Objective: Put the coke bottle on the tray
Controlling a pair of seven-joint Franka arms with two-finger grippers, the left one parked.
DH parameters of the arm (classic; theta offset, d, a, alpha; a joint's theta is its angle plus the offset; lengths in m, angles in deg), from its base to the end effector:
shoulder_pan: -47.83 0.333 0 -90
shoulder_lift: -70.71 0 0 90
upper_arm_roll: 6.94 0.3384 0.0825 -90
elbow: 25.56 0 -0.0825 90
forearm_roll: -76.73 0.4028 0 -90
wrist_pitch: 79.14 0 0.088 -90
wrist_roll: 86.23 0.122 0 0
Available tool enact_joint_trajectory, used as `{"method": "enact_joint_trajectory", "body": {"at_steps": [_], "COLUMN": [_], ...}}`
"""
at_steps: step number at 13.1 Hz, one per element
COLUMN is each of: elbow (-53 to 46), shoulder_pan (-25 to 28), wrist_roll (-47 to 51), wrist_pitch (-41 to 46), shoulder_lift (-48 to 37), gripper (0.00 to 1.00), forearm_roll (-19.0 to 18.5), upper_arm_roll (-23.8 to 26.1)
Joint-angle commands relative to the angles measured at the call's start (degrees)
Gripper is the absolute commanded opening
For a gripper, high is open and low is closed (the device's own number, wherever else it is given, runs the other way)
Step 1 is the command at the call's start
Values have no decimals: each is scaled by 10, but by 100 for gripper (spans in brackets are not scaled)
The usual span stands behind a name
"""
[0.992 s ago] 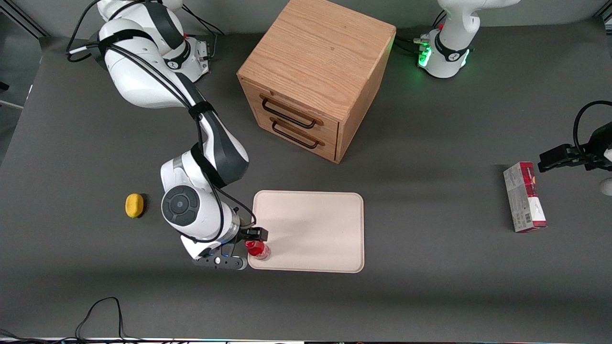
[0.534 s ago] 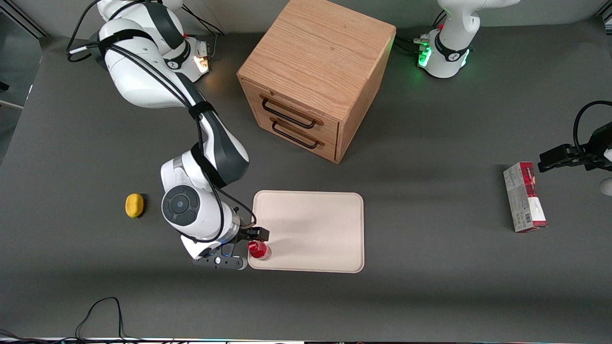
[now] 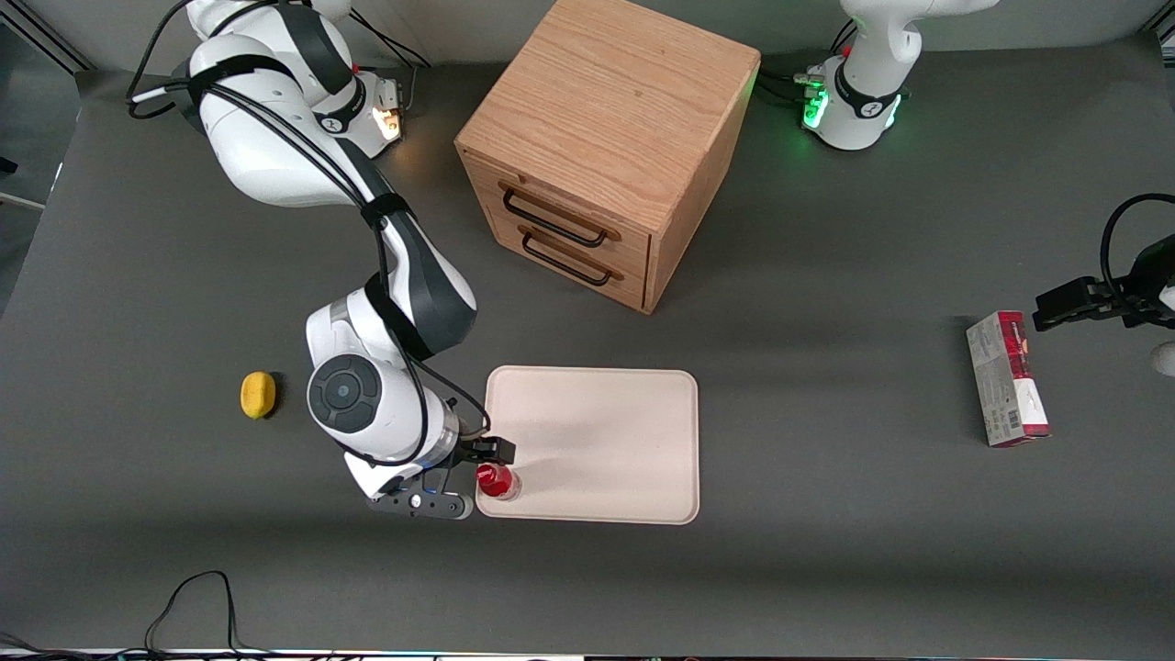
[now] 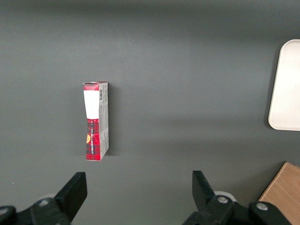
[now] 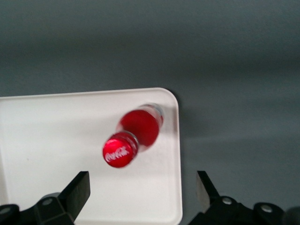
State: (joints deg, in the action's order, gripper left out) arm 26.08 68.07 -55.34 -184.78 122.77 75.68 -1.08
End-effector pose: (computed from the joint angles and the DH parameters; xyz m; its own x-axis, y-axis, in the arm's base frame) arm 0.7515 0.3294 0.3437 0.9928 -0.1194 -0.0008 -0.1191 -0.9902 -0.0727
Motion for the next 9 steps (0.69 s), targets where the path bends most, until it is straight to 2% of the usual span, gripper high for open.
{"method": "enact_joint_trajectory", "body": {"at_steps": [1,3,5,7,9], "elbow": [78,223,352,435,488], "shoulder_pan": [-41,-89,-125,-150,-152], "wrist_roll": [-62,-144,-210,-250,-275], "wrist_pitch": [67,58,38,42,47], "shoulder_lift": [-87,-204,-312,-398,-457], "gripper": [100,100,100,100,100], "forearm_roll": [-6,19,23,24,26], "upper_arm_roll": [4,2,2,1,-23]}}
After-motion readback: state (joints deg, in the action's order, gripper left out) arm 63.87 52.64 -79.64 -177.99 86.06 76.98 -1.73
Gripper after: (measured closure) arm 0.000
